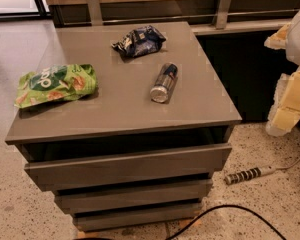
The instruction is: Move blue chip bag near green rice chip bag
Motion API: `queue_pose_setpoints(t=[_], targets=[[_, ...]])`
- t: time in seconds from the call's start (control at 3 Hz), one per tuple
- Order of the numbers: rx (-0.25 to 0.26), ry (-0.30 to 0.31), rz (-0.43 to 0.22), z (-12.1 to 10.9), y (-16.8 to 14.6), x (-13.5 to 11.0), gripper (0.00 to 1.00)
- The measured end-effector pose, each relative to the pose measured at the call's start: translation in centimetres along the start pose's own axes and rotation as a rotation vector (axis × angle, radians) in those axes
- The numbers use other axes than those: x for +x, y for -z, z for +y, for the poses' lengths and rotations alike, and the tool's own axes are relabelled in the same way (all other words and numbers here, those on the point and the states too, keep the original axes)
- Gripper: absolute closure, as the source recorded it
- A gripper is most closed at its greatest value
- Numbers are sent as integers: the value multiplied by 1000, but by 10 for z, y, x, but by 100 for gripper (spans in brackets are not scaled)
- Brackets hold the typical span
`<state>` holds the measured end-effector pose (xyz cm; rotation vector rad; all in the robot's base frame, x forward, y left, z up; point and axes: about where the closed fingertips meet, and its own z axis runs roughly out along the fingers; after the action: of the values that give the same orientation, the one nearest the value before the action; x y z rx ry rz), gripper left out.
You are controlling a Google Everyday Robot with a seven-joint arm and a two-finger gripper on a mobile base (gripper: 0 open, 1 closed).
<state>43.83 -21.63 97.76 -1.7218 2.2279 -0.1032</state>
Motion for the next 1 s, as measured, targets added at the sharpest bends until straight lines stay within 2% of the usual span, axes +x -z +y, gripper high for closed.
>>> queue_pose_setpoints(t=[0.33,0.67,1.0], targets=[[0,0,0,0,0,0,0],[34,-25,-36,-12,0,-1,0],[149,-124,-175,-62,-3,5,0]])
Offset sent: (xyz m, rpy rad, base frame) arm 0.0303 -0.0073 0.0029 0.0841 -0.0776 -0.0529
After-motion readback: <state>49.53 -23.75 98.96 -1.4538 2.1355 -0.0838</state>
